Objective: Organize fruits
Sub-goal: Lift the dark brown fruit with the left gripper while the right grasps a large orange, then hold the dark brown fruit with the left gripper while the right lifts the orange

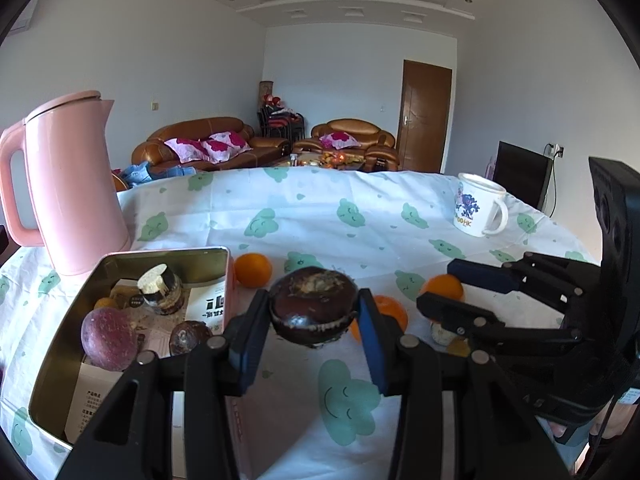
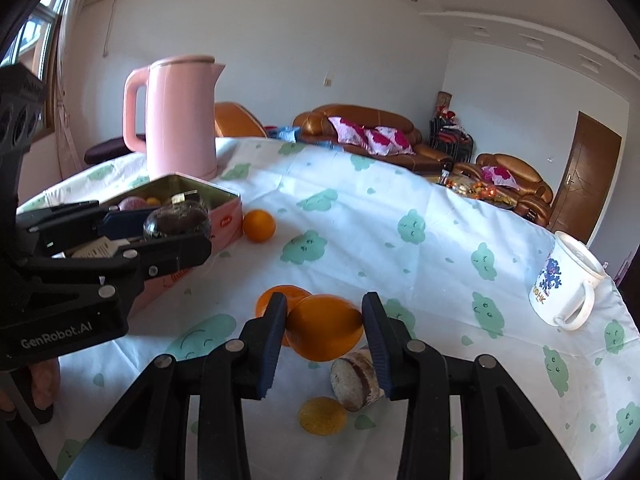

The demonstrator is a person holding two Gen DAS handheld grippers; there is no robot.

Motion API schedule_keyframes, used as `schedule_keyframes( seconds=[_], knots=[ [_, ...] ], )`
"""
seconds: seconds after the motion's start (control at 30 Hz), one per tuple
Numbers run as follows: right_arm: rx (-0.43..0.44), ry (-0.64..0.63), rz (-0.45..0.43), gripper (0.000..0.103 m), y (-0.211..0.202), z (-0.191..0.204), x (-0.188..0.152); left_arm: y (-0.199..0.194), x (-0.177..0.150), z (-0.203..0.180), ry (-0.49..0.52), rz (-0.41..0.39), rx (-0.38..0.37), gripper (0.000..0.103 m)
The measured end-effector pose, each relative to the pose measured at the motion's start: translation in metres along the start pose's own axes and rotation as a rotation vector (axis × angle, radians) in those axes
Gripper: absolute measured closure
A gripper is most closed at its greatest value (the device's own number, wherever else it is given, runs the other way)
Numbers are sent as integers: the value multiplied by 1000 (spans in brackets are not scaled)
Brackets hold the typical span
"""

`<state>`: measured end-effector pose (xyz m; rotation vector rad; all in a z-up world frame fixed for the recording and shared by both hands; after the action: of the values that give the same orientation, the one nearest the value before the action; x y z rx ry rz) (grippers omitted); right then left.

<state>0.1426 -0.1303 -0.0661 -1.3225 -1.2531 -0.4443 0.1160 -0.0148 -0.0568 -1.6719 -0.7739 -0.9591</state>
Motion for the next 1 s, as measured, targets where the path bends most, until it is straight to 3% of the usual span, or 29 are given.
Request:
schedule_keyframes(
  seconds=[1.0],
  knots=[
    [9,109,-148,62,-30,-21,4,-19,5,-16,83,-92,17,58]
  ],
)
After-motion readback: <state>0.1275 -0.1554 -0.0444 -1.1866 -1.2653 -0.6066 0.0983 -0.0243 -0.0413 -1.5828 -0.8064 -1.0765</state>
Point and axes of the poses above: each gripper's, at about its wrist camera, not at the fingertips, and y roughly the way its jaws point, z to its left, x to its top, the point moved 6 cm from there along y, roughly the way its jaws point, and after that the axes turned 13 degrees about -x, right-handed, at the moved point
